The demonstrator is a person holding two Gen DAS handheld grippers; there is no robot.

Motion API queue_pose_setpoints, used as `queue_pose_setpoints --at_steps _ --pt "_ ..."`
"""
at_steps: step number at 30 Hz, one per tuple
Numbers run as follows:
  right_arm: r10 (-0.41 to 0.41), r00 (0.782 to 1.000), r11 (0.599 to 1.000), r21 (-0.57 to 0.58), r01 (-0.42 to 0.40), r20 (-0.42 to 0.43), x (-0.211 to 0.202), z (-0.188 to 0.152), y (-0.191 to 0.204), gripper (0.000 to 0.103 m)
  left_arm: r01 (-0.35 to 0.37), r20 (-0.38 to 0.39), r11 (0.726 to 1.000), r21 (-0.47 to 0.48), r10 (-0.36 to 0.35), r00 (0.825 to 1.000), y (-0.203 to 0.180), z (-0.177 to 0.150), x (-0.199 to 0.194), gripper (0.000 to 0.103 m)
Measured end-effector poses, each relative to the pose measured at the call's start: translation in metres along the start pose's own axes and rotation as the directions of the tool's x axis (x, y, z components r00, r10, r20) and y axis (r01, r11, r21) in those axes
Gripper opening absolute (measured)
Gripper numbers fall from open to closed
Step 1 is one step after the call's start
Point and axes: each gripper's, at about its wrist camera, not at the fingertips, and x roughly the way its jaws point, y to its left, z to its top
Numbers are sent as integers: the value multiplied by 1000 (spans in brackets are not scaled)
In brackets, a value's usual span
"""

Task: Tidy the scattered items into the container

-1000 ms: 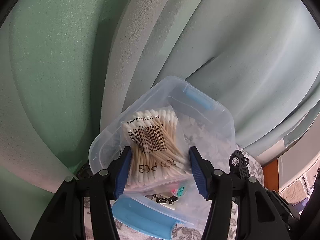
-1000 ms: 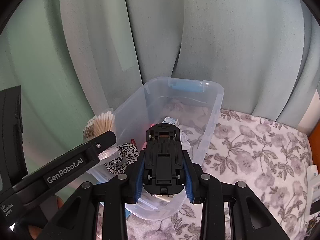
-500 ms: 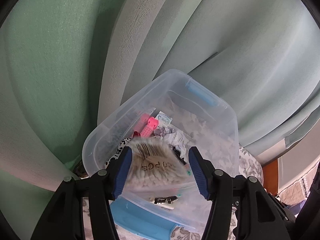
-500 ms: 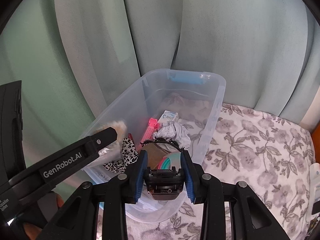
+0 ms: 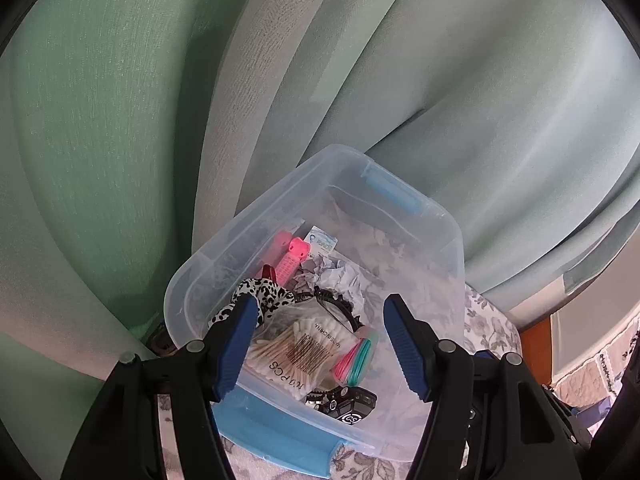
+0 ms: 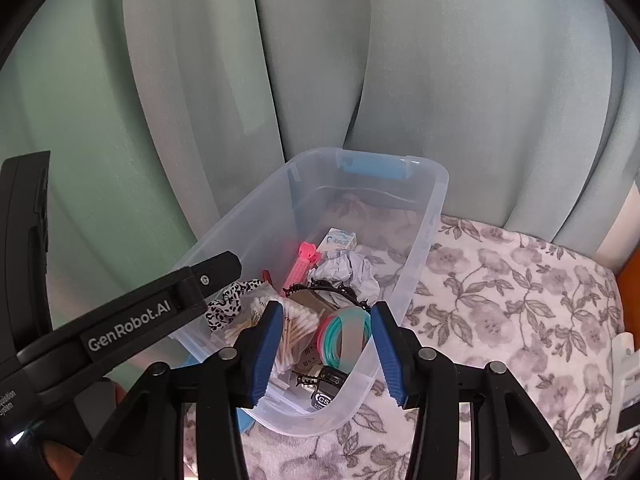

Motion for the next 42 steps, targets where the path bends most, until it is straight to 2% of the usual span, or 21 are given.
queue_pose_setpoints --at_steps 12,23,32,35,42 --pt "-33 998 999 38 31 50 -38 -3 -9 50 17 28 999 52 -19 999 -31 -12 -31 67" --pt "-85 993 992 105 76 79 -75 -14 -28 60 30 45 991 131 -37 998 -60 -27 -63 72" --pt "-113 989 977 191 93 92 -101 -24 -53 62 -27 47 975 220 17 999 -83 -41 -75 74" --pt "-112 988 974 207 89 104 -110 -27 -60 64 -42 50 967 250 31 998 -90 -46 -80 81" --pt "-118 987 966 241 89 109 -126 -36 -72 65 -54 54 949 309 39 998 -107 -55 -90 83"
